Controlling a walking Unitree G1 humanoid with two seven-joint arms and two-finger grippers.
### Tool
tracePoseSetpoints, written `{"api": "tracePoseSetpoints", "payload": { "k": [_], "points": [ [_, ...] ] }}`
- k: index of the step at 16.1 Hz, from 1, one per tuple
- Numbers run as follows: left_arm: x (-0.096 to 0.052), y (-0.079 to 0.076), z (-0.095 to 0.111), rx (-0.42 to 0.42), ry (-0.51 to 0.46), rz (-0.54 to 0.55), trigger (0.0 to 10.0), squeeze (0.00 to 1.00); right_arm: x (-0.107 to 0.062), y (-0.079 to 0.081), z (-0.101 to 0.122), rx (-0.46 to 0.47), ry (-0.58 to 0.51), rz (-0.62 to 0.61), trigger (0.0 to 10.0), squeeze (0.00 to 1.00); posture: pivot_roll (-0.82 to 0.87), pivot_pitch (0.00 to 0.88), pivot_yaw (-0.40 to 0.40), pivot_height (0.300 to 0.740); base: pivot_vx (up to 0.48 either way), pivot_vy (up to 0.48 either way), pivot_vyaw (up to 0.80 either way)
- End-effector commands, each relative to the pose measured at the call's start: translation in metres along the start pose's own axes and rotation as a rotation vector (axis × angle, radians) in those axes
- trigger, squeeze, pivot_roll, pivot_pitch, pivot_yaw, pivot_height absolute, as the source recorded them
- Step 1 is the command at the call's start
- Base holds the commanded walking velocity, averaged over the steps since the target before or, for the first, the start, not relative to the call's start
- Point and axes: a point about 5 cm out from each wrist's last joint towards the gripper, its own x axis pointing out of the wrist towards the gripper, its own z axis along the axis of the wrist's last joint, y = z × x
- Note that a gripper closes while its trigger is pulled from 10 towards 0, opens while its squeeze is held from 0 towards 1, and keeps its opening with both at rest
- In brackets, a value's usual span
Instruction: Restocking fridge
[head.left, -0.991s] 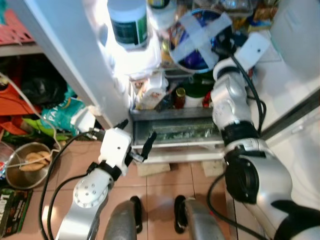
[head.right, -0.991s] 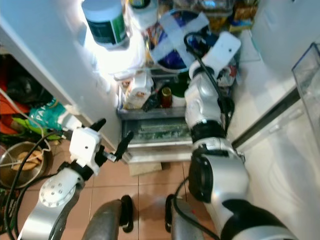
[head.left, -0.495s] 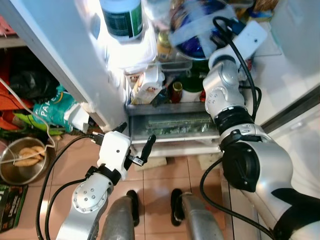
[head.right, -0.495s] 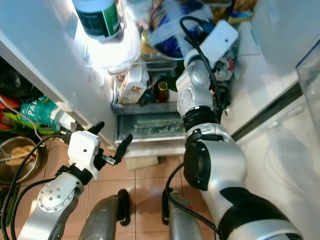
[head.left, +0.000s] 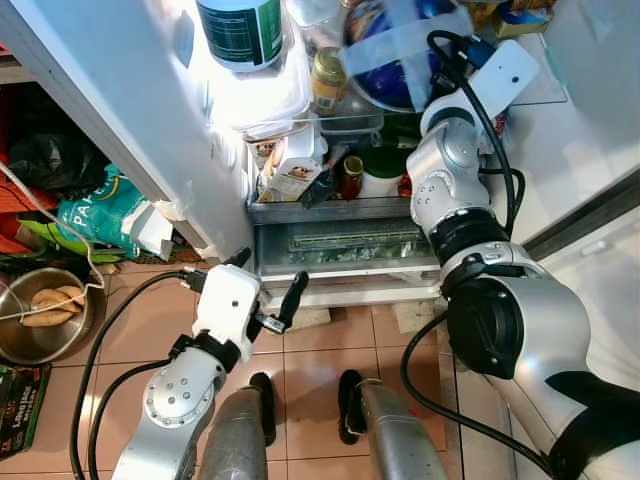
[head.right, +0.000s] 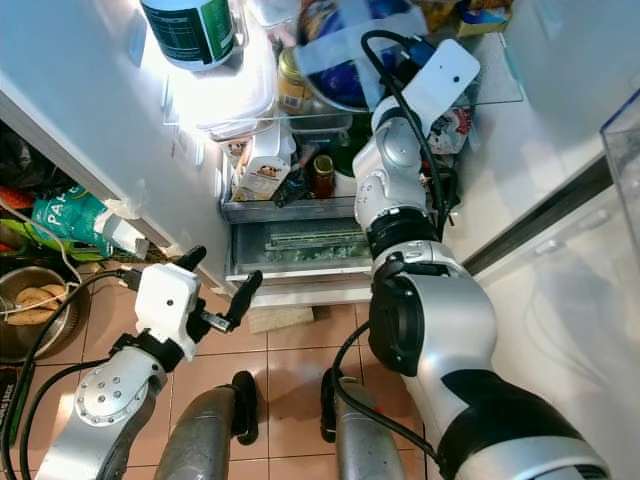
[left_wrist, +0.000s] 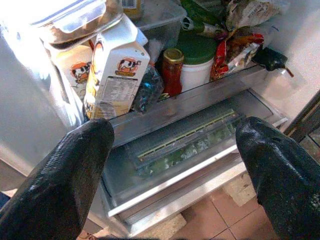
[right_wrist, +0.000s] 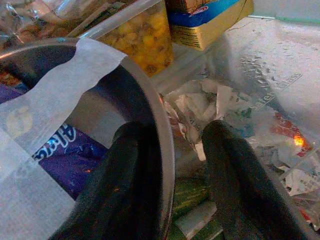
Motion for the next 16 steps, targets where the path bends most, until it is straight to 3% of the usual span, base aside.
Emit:
{"api": "tracePoseSetpoints", "payload": {
  "k": [1,4,16],
  "points": [
    [-0.003,0.000,-0.002,0.001,0.017,0.007,10.0,0.00,0.000,-0.009,-0.010,0.025,0.058,-0.044,10.0,1.00,0.20,0.352,0.022,0.740,0.000,0.000,0.00],
    [-0.001,0.003,-0.002,0.006,0.018,0.013,10.0,0.00,0.005,0.000,0.009,0.047,-0.012,0.028,10.0,1.00,0.19,0.342,0.027,0.740,0.000,0.000,0.00],
    [0.007,0.009,-0.001,0.026,0.004,0.018,10.0,0.00,0.013,0.001,0.038,0.061,-0.123,0.136,10.0,1.00,0.19,0.303,0.028,0.740,0.000,0.000,0.00]
  ]
}}
